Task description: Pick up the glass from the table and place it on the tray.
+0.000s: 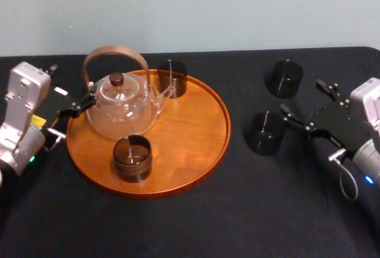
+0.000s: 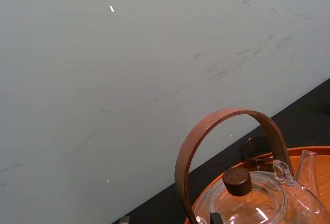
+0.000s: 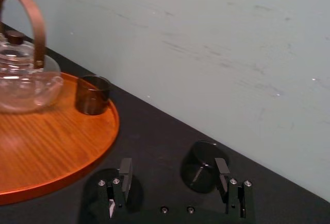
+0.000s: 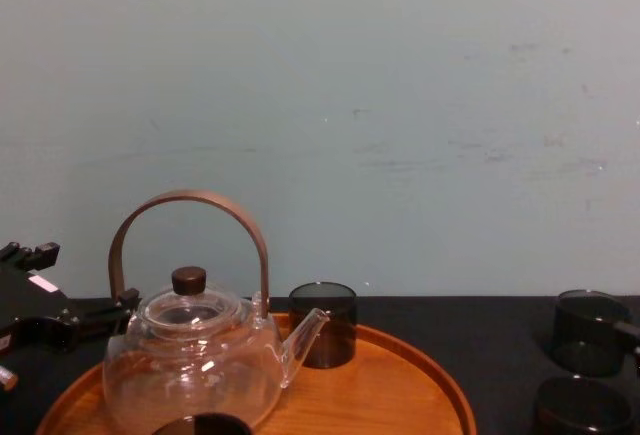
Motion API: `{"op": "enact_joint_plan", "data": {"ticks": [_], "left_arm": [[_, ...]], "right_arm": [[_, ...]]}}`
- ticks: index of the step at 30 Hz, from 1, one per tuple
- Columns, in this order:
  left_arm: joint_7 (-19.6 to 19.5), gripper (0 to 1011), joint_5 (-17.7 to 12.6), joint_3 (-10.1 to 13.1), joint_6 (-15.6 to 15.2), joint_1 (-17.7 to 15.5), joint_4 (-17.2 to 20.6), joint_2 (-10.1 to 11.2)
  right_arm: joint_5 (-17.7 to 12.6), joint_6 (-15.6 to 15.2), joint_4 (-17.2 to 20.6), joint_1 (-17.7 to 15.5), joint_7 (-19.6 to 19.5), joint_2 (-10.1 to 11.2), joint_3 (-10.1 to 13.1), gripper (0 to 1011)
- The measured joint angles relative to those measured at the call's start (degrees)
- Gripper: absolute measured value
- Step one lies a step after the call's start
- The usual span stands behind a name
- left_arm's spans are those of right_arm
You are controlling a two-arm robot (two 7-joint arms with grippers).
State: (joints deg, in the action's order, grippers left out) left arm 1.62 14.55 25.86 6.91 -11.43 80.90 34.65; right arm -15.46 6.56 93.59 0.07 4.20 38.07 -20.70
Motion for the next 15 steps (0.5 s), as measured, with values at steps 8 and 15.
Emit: {"op": "enact_joint_plan", "data": {"ticks": [8, 15], "left_arm": [[0.00, 1010, 0.00, 0.00, 0.00, 0.00, 0.00, 0.00], [0.00, 1010, 0.00, 0.00, 0.00, 0.00, 0.00, 0.00]], "right_arm": [[0.15, -0.06, 2.64, -3.01, 1.56, -0.18, 0.28, 1002], [0.75, -0.73, 3.46, -4.40, 2.89, -0.87, -0.08, 1002]]}}
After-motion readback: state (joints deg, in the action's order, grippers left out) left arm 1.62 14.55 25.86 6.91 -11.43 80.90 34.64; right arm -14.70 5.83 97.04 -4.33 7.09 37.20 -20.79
